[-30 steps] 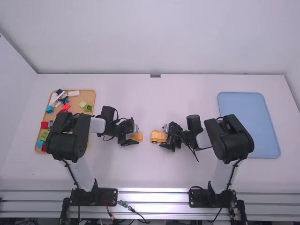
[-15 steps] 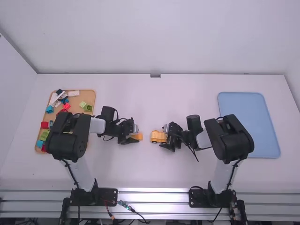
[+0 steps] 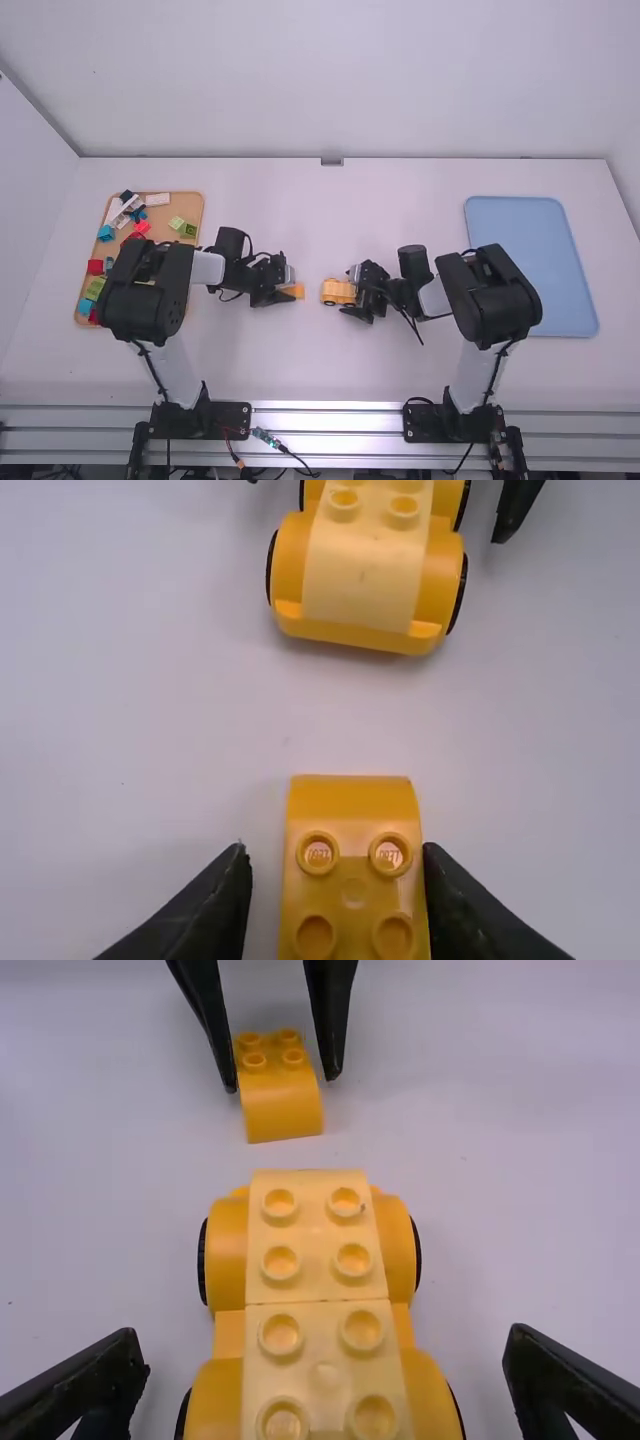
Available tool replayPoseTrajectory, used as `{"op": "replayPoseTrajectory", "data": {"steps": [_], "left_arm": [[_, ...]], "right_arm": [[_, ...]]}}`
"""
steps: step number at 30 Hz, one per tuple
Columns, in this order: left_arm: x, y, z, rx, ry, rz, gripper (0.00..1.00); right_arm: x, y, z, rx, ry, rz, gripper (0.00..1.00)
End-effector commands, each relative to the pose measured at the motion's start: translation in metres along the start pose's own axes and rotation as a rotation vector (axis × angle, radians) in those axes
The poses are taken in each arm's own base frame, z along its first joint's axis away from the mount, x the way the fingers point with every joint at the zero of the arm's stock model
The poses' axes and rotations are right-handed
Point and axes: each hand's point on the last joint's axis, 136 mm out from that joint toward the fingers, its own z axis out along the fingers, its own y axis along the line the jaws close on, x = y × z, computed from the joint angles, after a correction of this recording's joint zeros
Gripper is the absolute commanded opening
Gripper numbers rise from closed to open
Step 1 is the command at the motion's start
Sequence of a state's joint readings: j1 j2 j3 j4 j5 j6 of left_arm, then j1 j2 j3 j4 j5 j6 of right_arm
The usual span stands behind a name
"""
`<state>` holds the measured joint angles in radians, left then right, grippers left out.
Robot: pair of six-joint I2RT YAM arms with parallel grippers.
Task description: Assemble lego blocks to make yellow taxi
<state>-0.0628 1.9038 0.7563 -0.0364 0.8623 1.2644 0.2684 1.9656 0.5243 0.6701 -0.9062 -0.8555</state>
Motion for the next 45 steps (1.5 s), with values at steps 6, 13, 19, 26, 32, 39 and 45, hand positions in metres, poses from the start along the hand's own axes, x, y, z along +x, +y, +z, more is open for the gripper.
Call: {"op": "replayPoseTrajectory", "data": {"steps": [6,13,19,26,32,39,45], "left_arm": [[0.003,-0.007,0.003,0.020,-0.003,-0.036,0.34],[0.003,-0.007,0.003,0.019,-0.004,-0.036,0.02],[0.002,-0.007,0.003,0.020,-0.007,-0.073,0.02],[-0.015,0.016,0.000,-0.060,-0.042,-0.210,0.02],[-0.040,0.017,0.003,-0.098,0.003,-0.184,0.02],[-0.060,0.008,0.012,-0.071,-0.011,-0.086,0.02],[-0.065,0.004,0.013,-0.050,-0.036,-0.073,0.02]], "right_arm": [[0.003,0.004,0.001,-0.015,-0.001,0.019,0.94],[0.003,0.004,0.001,-0.015,-0.001,0.020,0.95],[0.004,0.004,0.001,-0.013,0.003,0.022,0.95],[0.005,0.003,0.001,-0.011,0.007,0.023,0.95],[0.004,0.004,0.001,-0.014,0.003,0.017,0.94],[0.004,0.004,0.001,-0.014,0.003,0.011,0.92],[0.012,0.004,0.007,-0.030,0.001,0.023,0.92]]}}
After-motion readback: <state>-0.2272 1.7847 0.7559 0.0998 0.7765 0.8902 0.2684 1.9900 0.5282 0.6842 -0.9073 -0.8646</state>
